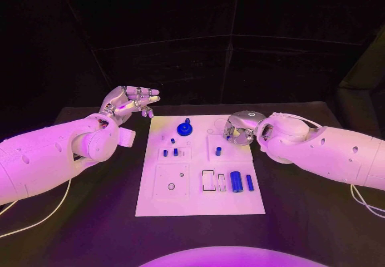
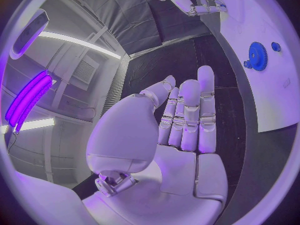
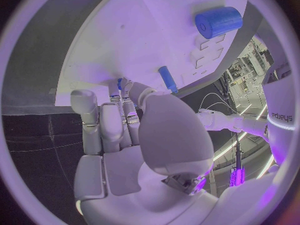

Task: Assemble the parts on the task board

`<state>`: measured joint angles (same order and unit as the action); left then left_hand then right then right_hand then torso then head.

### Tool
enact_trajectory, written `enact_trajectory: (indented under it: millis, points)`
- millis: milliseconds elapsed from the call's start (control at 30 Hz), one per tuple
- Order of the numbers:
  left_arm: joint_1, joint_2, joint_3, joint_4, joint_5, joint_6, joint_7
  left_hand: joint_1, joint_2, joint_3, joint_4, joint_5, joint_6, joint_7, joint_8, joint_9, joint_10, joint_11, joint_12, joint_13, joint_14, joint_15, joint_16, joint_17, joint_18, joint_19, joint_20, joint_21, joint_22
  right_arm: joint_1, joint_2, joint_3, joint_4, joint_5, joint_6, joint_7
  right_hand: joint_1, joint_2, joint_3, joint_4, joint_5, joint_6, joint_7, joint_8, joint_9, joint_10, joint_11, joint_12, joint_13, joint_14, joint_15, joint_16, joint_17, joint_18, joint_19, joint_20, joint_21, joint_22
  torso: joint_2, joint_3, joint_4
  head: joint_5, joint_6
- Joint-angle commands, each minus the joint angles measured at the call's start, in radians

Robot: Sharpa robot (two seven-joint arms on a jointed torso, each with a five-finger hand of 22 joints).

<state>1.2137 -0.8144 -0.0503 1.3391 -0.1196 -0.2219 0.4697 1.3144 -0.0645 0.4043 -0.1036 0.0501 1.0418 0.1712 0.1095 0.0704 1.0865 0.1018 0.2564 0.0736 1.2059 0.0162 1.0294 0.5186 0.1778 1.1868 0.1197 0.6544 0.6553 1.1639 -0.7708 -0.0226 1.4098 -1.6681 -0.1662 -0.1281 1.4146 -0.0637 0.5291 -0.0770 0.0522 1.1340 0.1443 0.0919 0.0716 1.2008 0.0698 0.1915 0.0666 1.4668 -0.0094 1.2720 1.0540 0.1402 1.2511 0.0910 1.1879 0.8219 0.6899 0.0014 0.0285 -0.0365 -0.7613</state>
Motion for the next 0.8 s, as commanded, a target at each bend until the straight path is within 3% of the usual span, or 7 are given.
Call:
enact_trajectory:
  millis: [33, 267, 533, 700, 800]
  points:
    - [0.001, 0.001, 0.001, 0.0, 0.007, -0.003, -0.008, 0.011, 0.003, -0.001, -0.007, 0.0, 0.001, 0.007, 0.005, 0.0, 0.0, 0.002, 0.004, -0.001, -0.006, -0.001, -0.006, -0.002, 0.005, 0.0, -0.006, -0.007, -0.001, -0.004, -0.008, -0.003, 0.014, -0.008, -0.065, 0.006, -0.013, -0.001, 0.01, 0.0, 0.005, 0.008, 0.0, -0.006, -0.001, 0.005, 0.0, -0.007, 0.0, 0.02, -0.005, 0.008, 0.001, -0.004, 0.006, 0.0, 0.008, 0.003, -0.001, 0.0006, 0.0, 0.0, 0.0]
    - [0.001, 0.002, 0.001, -0.003, 0.007, 0.0, -0.012, 0.005, -0.001, -0.005, -0.005, 0.0, -0.007, 0.011, 0.004, -0.002, -0.009, 0.006, 0.004, -0.002, -0.009, 0.003, -0.008, -0.006, 0.004, -0.001, -0.004, -0.011, -0.004, -0.003, -0.033, -0.003, 0.057, 0.013, -0.127, 0.035, -0.023, -0.012, 0.027, -0.009, 0.023, 0.007, 0.001, -0.011, -0.002, 0.006, 0.001, -0.014, -0.001, 0.02, -0.005, 0.011, 0.002, -0.004, 0.006, 0.0, 0.012, 0.007, -0.002, -0.0012, 0.0013, -0.002, 0.005]
    - [0.001, 0.004, 0.001, -0.02, 0.007, 0.005, -0.015, -0.005, -0.005, -0.013, -0.001, 0.0, -0.013, 0.013, 0.005, -0.002, -0.015, 0.009, 0.007, -0.003, -0.012, 0.006, -0.009, -0.01, 0.004, -0.002, -0.001, -0.016, -0.008, -0.003, -0.062, -0.002, 0.107, 0.028, -0.179, 0.046, -0.034, -0.023, 0.033, -0.011, 0.026, 0.006, 0.002, -0.015, -0.002, 0.004, 0.003, -0.02, -0.001, 0.021, -0.004, 0.014, 0.005, -0.005, 0.006, 0.001, 0.015, 0.009, -0.002, 0.0001, -0.0012, 0.004, 0.012]
    - [0.001, 0.005, 0.001, -0.026, 0.007, 0.008, -0.016, -0.008, -0.005, -0.016, 0.001, 0.0, -0.015, 0.014, 0.006, -0.002, -0.017, 0.009, 0.008, -0.003, -0.012, 0.007, -0.009, -0.012, 0.004, -0.002, 0.0, -0.018, -0.009, -0.002, -0.081, -0.001, 0.147, 0.038, -0.208, 0.054, -0.033, -0.025, 0.036, -0.014, 0.028, 0.006, 0.002, -0.016, -0.003, 0.004, 0.002, -0.021, -0.001, 0.021, -0.004, 0.017, 0.008, -0.006, 0.009, 0.001, 0.019, 0.017, -0.003, -0.0012, 0.0009, 0.005, 0.012]
    - [0.001, 0.007, 0.001, -0.028, 0.007, 0.01, -0.017, -0.008, -0.006, -0.016, 0.001, 0.0, -0.015, 0.014, 0.006, -0.002, -0.017, 0.009, 0.008, -0.003, -0.012, 0.007, -0.009, -0.012, 0.004, -0.002, 0.0, -0.018, -0.009, -0.002, -0.087, -0.001, 0.187, 0.053, -0.228, 0.07, -0.032, -0.029, 0.044, -0.02, 0.035, 0.007, 0.002, -0.017, -0.002, 0.006, 0.003, -0.023, -0.001, 0.023, -0.004, 0.021, 0.013, -0.007, 0.012, 0.001, 0.025, 0.027, -0.002, -0.001, 0.001, 0.016, 0.014]
